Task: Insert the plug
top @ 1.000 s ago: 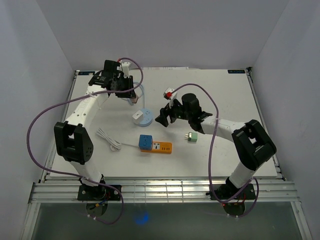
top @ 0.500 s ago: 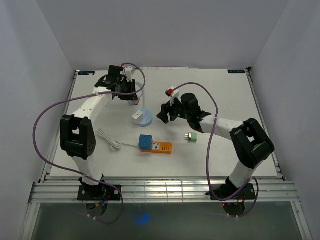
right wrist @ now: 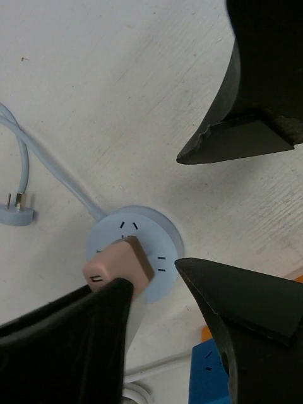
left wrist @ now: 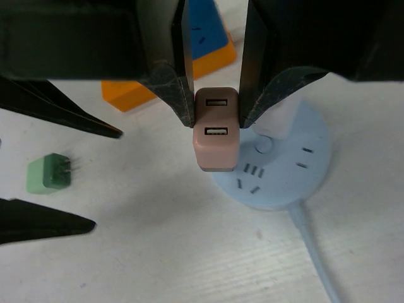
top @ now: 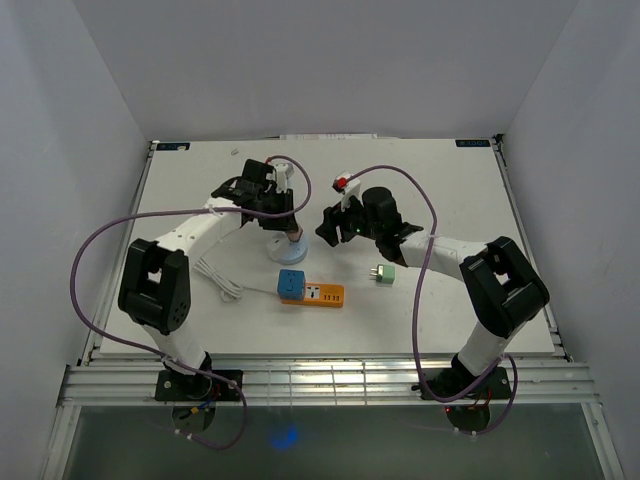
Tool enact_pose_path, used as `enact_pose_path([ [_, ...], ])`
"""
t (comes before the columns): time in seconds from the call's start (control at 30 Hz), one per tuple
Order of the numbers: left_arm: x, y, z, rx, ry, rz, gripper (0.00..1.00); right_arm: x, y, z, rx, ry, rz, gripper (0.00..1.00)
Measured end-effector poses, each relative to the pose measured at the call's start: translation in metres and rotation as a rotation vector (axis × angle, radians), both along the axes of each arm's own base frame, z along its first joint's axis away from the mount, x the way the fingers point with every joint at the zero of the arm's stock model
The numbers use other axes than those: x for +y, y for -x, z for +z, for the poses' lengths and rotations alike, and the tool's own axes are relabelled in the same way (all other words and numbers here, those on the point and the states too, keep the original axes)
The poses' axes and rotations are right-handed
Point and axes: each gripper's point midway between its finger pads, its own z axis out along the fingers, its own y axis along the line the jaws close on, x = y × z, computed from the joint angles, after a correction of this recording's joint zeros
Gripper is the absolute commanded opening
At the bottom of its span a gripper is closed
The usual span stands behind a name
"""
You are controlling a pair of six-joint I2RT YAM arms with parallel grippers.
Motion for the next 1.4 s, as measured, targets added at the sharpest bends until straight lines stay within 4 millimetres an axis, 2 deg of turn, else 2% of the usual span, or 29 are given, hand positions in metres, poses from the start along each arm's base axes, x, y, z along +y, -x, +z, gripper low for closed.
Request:
enact_pose_path([
  [0.13, -0.026, 0.032, 0.008, 0.030, 0.036, -0.015, 0.00, 0.000, 0.001, -0.001, 0.004, 0.000, 0.000, 0.65],
  [0.2, -0.035, 0.043, 0.011, 0.043, 0.050, -0.014, 0.00, 0.000, 0.001, -0.001, 0.006, -0.002, 0.003, 0.64],
  [0.27, -0.035, 0.047, 0.015, 0.048, 0.046, 0.006, 0.00, 0.001, 0.002, 0.000, 0.008, -0.005, 0.010, 0.64],
  [0.4, -0.013, 0.036, 0.022, 0.052, 0.022, 0.082, 0.00, 0.004, 0.007, 0.001, 0.016, -0.017, 0.040, 0.68],
  [0.57, 0.052, -0.004, 0.037, 0.011, 0.021, 0.253, 0.00, 0.008, 0.012, 0.001, 0.025, -0.028, 0.075, 0.69],
  [0.67, 0.076, -0.013, 0.042, -0.017, 0.004, 0.315, 0.00, 0.010, 0.014, -0.001, 0.031, -0.030, 0.088, 0.69],
  [0.8, 0.079, -0.013, 0.050, -0.057, -0.005, 0.313, 0.00, 0.011, 0.016, 0.000, 0.035, -0.035, 0.105, 0.69],
  [0.87, 0.077, -0.010, 0.047, -0.057, -0.001, 0.303, 0.00, 0.012, 0.017, 0.000, 0.036, -0.036, 0.109, 0.69],
  [0.97, 0.076, 0.005, 0.033, -0.025, 0.002, 0.287, 0.00, 0.012, 0.017, 0.000, 0.037, -0.037, 0.111, 0.69],
  [1.1, 0.080, 0.037, 0.007, 0.044, -0.025, 0.278, 0.00, 0.013, 0.019, 0.000, 0.040, -0.040, 0.118, 0.69],
  [1.2, 0.081, 0.053, -0.002, 0.070, -0.033, 0.272, 0.00, 0.013, 0.020, 0.000, 0.043, -0.042, 0.122, 0.68],
  [1.4, 0.066, 0.053, 0.006, -0.009, -0.015, 0.246, 0.00, 0.013, 0.020, -0.001, 0.049, -0.042, 0.125, 0.66],
])
